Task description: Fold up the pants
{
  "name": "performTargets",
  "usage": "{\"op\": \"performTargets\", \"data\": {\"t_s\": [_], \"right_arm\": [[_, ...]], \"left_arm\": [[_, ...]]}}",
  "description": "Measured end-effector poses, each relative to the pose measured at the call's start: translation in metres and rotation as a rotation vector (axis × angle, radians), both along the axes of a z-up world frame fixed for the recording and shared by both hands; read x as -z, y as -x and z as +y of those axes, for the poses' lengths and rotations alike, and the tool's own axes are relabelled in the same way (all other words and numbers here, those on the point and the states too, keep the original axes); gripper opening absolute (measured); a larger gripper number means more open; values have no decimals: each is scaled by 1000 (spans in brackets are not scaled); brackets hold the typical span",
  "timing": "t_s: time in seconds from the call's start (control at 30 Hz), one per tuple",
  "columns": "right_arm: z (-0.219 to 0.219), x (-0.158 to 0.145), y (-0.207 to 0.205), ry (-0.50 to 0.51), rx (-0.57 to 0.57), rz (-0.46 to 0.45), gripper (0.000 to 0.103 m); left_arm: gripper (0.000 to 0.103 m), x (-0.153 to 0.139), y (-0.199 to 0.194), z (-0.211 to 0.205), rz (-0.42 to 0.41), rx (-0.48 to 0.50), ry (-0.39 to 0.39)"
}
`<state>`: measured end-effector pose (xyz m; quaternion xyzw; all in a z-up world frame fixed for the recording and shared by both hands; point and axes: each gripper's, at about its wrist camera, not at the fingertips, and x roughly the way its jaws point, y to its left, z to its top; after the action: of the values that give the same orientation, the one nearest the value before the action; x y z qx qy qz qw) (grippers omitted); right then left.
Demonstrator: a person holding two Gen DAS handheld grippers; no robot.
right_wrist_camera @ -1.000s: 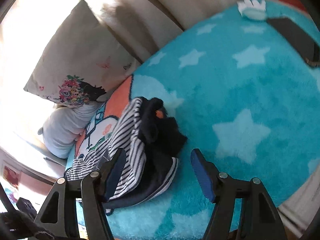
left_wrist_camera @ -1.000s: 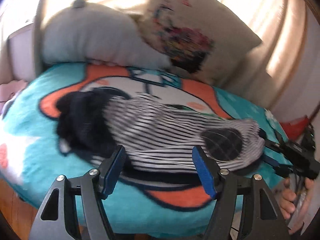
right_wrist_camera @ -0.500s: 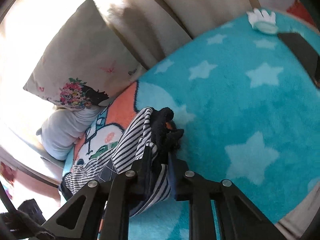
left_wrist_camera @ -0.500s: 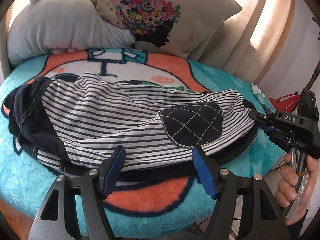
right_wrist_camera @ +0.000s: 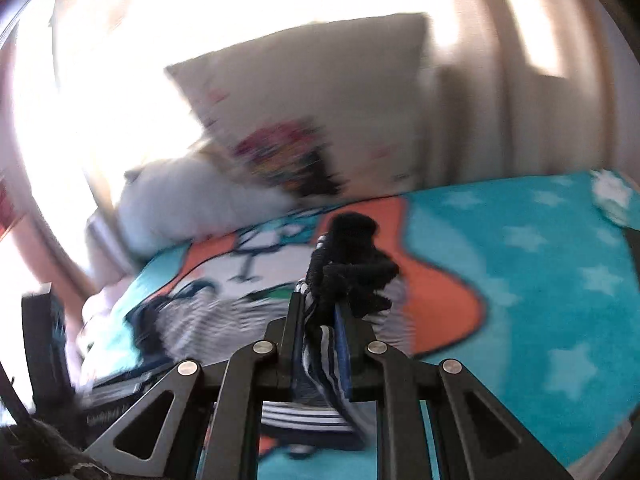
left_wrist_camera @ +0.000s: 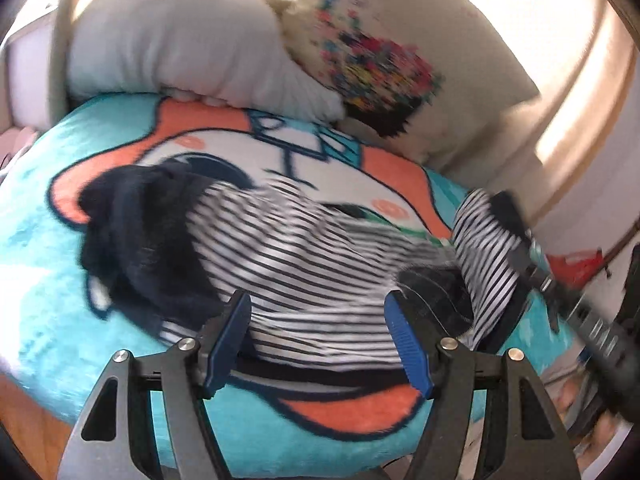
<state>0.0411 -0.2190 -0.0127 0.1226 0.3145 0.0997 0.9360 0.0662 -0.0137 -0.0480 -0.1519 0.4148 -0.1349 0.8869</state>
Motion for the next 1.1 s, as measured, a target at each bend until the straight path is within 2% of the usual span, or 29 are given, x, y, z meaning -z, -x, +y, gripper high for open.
{"op": "performTargets", "data": {"t_s": [0.1,0.23,0.3,0.33,0.37,0.4,0.43,0.57,0.63,0.7,0.87,0.9,0.93,1.0,1.1], "right_arm": [[27,15,-4,-25,-93,16,10],[49,39,-9,16,-111,82,11],[42,41,-5,-19,-105,106,14],[38,38,-2,-47,-110,101,18],[31,33,3,-78,-111,90,35],[22,27,9,-102,-102,75,58],[16,23,15,-110,-90,58,62],[-9,18,26,-53,-8,59,61],[-21,25,22,-38,48,94,50],[-30,31,16,-40,74,129,33],[-30,51,8,-93,23,195,29],[-27,53,8,-87,16,204,29],[-26,54,8,-79,16,206,29],[-27,54,10,-86,13,203,29],[-33,47,13,-109,9,182,29]], "left_arm": [[68,-1,-6,23,12,-47,23],[68,0,-15,34,23,-61,49],[68,2,-19,31,41,-37,72],[68,2,-20,29,45,-26,86],[68,2,-20,25,47,-12,97],[68,2,-21,21,48,2,102],[68,1,-22,16,47,14,103],[69,-1,-26,-8,49,75,118],[71,-2,-27,-22,56,119,128],[76,0,-30,-35,71,161,138],[75,13,-48,-67,102,195,92],[66,16,-52,-70,107,189,92],[46,19,-55,-72,117,187,95],[26,22,-59,-74,134,187,108],[17,14,-51,-72,75,169,84]]}}
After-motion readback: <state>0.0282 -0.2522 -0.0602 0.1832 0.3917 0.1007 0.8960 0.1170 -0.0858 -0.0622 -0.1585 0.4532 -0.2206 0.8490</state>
